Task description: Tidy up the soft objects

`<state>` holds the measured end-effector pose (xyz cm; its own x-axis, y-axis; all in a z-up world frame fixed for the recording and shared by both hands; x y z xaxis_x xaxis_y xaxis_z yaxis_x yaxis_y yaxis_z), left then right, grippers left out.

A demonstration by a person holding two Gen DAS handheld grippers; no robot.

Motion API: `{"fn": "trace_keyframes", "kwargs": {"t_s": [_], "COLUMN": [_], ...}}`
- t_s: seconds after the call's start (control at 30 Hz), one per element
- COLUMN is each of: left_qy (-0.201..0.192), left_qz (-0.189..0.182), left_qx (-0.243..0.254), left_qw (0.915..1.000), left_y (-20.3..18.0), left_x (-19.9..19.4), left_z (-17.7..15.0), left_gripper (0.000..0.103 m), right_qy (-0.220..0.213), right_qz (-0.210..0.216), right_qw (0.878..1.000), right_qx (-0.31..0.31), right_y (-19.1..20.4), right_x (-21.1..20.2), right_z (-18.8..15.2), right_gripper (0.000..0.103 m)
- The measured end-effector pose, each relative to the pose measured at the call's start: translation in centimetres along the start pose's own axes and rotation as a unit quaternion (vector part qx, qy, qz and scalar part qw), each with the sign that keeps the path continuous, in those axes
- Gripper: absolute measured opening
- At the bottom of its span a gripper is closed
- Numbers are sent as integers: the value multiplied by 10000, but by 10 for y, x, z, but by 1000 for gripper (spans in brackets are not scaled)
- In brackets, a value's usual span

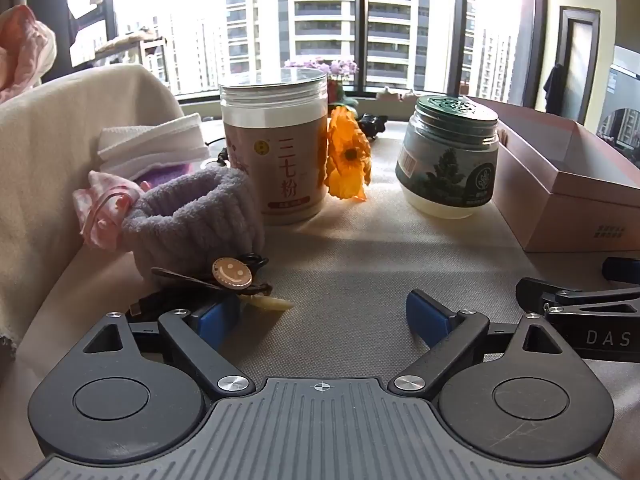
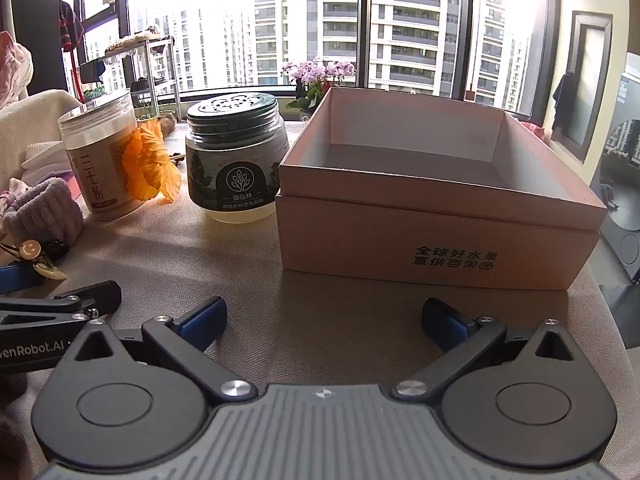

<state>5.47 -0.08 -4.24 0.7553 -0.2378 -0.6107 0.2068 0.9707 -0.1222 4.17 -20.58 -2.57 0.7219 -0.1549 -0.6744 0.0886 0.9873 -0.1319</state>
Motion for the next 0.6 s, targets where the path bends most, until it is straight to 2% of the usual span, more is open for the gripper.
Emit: {"fn": "trace_keyframes", "kwargs": {"t_s": [0.6], "left_qy": [3], "left_qz": [-24], "left_qx": [-14], "left_qw": [10000], "left_y": [0], "left_x": [2], "left_z": [-1], "left_gripper": [96], "right_qy": [0], "right_qz": [-1], "right_qw": [10000], "right_qx": [0], "right_y": [0], "right_x": [0], "right_z": [0], "right_gripper": [103]}}
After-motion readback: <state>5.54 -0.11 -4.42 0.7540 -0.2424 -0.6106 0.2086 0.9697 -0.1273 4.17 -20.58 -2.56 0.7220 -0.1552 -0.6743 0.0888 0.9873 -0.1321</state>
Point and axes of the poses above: each gripper's, at about its wrist camera, not at the fingertips, and x roughly the way its jaws point, y to its left, z to its top, the point moved 7 cm from there along x, roughly the way its jaws point, and after that the axes turned 13 degrees about -z, right-handed, at the moved point
